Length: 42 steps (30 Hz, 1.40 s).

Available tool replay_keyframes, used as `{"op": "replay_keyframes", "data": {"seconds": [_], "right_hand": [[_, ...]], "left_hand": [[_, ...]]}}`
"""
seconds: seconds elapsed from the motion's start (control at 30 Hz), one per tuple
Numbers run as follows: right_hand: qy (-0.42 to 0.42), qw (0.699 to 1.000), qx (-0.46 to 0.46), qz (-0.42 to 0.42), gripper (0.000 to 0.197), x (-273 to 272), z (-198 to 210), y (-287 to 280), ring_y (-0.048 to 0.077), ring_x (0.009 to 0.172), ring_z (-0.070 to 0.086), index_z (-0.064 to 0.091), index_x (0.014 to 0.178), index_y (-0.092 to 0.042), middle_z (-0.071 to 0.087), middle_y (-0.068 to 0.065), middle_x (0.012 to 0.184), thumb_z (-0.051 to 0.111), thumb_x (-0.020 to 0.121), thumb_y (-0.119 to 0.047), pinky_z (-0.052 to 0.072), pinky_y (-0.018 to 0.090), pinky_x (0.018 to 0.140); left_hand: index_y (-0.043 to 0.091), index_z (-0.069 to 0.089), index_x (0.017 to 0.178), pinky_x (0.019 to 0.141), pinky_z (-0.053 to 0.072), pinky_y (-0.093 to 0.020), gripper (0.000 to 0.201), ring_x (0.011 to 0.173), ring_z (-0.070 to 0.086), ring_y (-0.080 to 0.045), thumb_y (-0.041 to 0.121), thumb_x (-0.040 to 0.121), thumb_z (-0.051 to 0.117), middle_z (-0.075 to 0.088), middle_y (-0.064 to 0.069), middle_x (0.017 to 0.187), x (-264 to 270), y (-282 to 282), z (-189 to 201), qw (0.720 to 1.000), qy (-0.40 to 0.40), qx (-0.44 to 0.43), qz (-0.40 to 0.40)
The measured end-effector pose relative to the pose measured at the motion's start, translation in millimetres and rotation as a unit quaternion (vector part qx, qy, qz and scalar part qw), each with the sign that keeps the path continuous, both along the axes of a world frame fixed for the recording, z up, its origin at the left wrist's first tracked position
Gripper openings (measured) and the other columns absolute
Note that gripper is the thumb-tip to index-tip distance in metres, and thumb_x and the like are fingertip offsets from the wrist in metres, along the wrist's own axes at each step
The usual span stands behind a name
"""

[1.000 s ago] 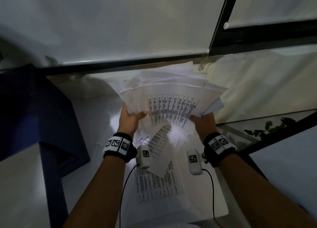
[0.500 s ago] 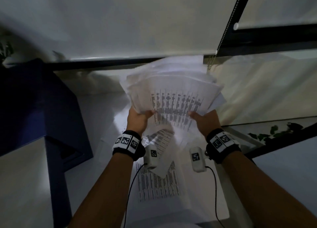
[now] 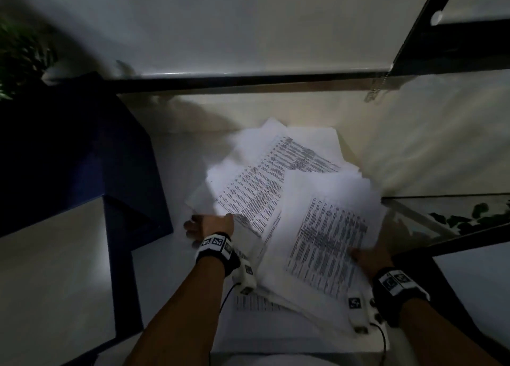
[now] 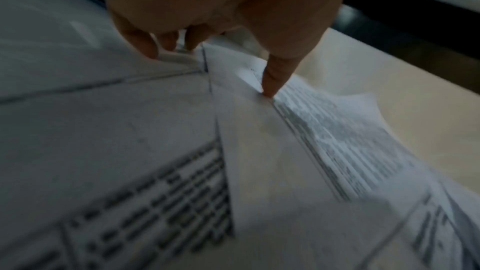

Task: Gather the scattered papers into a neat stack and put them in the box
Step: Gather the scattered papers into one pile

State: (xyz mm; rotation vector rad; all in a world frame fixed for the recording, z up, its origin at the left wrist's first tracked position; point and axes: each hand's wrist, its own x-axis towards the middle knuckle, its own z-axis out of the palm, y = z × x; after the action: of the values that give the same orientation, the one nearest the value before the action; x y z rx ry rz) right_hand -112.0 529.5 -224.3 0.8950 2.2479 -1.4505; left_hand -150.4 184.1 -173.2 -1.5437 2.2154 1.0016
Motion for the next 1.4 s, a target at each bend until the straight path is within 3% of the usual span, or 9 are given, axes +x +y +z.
{"op": "replay_keyframes", "data": {"seconds": [0.13, 0.3, 0.4, 0.5, 0.63, 0.8, 1.0, 1.17, 1.4], "right_hand": [[-0.032, 0.999, 0.008, 0.009, 0.055, -5.5, 9.9, -10.9, 0.038, 0.117, 0.055, 0.052, 0.132, -0.005, 0.058, 0.019, 0.129, 0.072, 0.081, -0.015, 0.044, 0.051, 0.102], [-0.02, 0.999, 0.017, 0.023, 0.046, -6.8, 7.4, -8.5, 0.037, 0.114, 0.058, 0.057, 0.126, -0.003, 0.061, 0.021, 0.125, 0.07, 0.082, -0.011, 0.046, 0.047, 0.099], [-0.014, 1.0, -0.001, 0.01, 0.047, -3.9, 5.2, -4.3, 0.036, 0.112, 0.059, 0.058, 0.125, -0.006, 0.062, 0.02, 0.124, 0.072, 0.081, -0.014, 0.046, 0.05, 0.1], [-0.003, 1.0, -0.029, -0.011, 0.054, -2.2, 0.7, 0.5, 0.036, 0.114, 0.058, 0.056, 0.129, -0.007, 0.06, 0.017, 0.127, 0.076, 0.079, -0.016, 0.044, 0.054, 0.101], [-0.016, 0.999, -0.014, -0.026, 0.058, -2.0, -2.3, 1.0, 0.037, 0.114, 0.058, 0.056, 0.129, -0.007, 0.061, 0.016, 0.126, 0.078, 0.077, -0.02, 0.044, 0.055, 0.101], [-0.016, 0.999, -0.022, -0.035, 0.066, -1.5, -8.0, -0.6, 0.036, 0.115, 0.058, 0.054, 0.13, -0.008, 0.06, 0.016, 0.128, 0.081, 0.072, -0.025, 0.044, 0.057, 0.101], [-0.018, 0.999, -0.02, -0.034, 0.06, -1.9, -5.5, -0.6, 0.035, 0.115, 0.058, 0.056, 0.129, -0.008, 0.06, 0.016, 0.128, 0.079, 0.075, -0.019, 0.044, 0.056, 0.101], [-0.006, 0.998, -0.035, -0.045, 0.056, -1.0, -2.2, -2.7, 0.035, 0.117, 0.056, 0.053, 0.131, -0.006, 0.059, 0.016, 0.129, 0.075, 0.08, -0.013, 0.043, 0.054, 0.103], [-0.005, 0.999, -0.023, -0.027, 0.055, 0.9, 3.1, -6.1, 0.035, 0.116, 0.057, 0.054, 0.13, -0.01, 0.06, 0.015, 0.128, 0.075, 0.08, -0.018, 0.045, 0.054, 0.101]], "left_hand": [[0.003, 0.001, 0.154, 0.118, 0.012, -0.054, 0.126, 0.15, 0.0, -0.034, 0.071, 0.07, 0.066, -0.006, -0.018, 0.163, -17.9, 19.0, -7.2, 0.997, -0.035, -0.016, -0.06], [0.028, 0.015, 0.152, 0.117, 0.012, -0.06, 0.093, 0.149, 0.0, -0.036, 0.054, 0.076, 0.061, -0.004, -0.016, 0.162, -45.6, 35.2, -0.7, 0.984, 0.018, 0.003, -0.176], [0.037, 0.009, 0.154, 0.116, 0.018, -0.06, 0.1, 0.149, 0.01, -0.034, 0.041, 0.075, 0.07, 0.005, -0.013, 0.163, -55.5, 32.8, -3.9, 0.964, 0.098, 0.049, -0.241], [0.025, 0.013, 0.155, 0.114, 0.031, -0.048, 0.117, 0.145, 0.024, -0.036, 0.019, 0.064, 0.085, 0.011, -0.018, 0.16, -58.5, 24.2, -1.9, 0.963, 0.183, 0.071, -0.184], [0.005, 0.039, 0.139, 0.092, 0.052, -0.041, 0.104, 0.117, 0.055, -0.037, 0.049, 0.056, 0.085, 0.047, -0.019, 0.136, -52.3, 6.5, 0.2, 0.996, 0.066, 0.059, 0.007], [0.008, 0.061, 0.106, 0.087, 0.055, -0.037, 0.046, 0.092, 0.063, -0.029, 0.037, 0.073, 0.077, 0.066, -0.01, 0.108, -59.0, 14.5, 3.1, 0.988, 0.05, 0.097, -0.11], [0.011, 0.06, 0.117, 0.085, 0.05, -0.032, 0.044, 0.098, 0.062, -0.025, 0.021, 0.078, 0.076, 0.067, -0.007, 0.114, -65.1, 10.7, 12.3, 0.972, 0.07, 0.1, -0.2], [0.009, 0.071, 0.112, 0.079, 0.043, -0.027, 0.052, 0.096, 0.062, -0.024, 0.053, 0.082, 0.071, 0.067, -0.005, 0.105, -39.0, -10.4, 3.3, 0.962, 0.015, 0.086, -0.259], [0.0, 0.066, 0.102, 0.071, 0.044, -0.025, 0.032, 0.082, 0.059, -0.019, 0.024, 0.084, 0.076, 0.064, -0.005, 0.092, -39.0, 2.0, 35.5, 0.963, 0.2, -0.022, -0.178]]}}
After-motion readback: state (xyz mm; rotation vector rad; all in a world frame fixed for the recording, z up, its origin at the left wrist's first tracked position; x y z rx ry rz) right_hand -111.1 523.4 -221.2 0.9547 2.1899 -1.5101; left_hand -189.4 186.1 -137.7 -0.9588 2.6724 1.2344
